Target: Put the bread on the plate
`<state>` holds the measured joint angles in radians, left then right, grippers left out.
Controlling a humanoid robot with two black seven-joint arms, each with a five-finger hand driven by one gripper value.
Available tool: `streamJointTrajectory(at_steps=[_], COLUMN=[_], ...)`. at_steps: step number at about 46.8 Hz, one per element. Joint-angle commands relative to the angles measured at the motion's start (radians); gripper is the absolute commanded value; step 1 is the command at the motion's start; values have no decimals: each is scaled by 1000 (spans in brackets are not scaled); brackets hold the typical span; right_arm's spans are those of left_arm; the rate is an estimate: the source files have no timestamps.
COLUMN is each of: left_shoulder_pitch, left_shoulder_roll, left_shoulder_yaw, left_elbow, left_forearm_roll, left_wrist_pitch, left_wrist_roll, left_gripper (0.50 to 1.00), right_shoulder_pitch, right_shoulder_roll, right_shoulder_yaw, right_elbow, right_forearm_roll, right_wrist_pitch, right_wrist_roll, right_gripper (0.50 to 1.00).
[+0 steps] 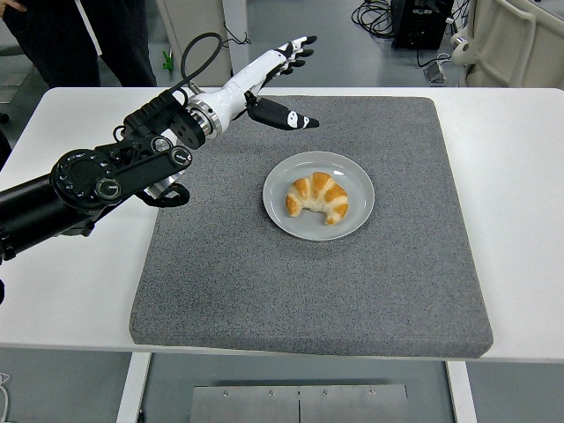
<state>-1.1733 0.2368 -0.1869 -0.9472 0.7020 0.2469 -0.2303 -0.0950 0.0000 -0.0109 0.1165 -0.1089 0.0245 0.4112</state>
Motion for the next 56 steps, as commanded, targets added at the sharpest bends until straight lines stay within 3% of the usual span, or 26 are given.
streamJointTrajectory(at_steps=[1,7,19,32,37,43,48,53,56], left_shoulder_pitch=[15,52,149,179,178,182,187,187,181], left_shoulder_roll=[10,15,-7,-123,-131,-151,-162,-162,-165], left_shoulder_yaw=[0,-19,-275,-433,-450,-451,-467,-480,-480], left_elbow=[1,13,31,200,245,275,349,425,471], left_forearm_roll=[-32,-99,-256,-323,-430,-449,-470,-567,-607], left_wrist_pitch=[31,54,66,54,52,42,-29,-173,-227], left_wrist_roll=[-44,-78,-83,-95,-113,-126,-126,-119,-118], left_gripper=[971,969,969,969,969,969,969,969,969], right_shoulder_pitch=[0,0,0,0,0,0,0,0,0], right_shoulder_roll=[0,0,0,0,0,0,0,0,0], right_shoulder_yaw=[0,0,0,-1,0,0,-1,-3,-3], right_elbow=[0,0,0,0,0,0,0,6,6], right_forearm_roll=[0,0,0,0,0,0,0,0,0], right_wrist_pitch=[0,0,0,0,0,0,0,2,2], right_wrist_roll=[0,0,0,0,0,0,0,0,0], right_gripper=[1000,1000,1000,1000,1000,1000,1000,1000,1000])
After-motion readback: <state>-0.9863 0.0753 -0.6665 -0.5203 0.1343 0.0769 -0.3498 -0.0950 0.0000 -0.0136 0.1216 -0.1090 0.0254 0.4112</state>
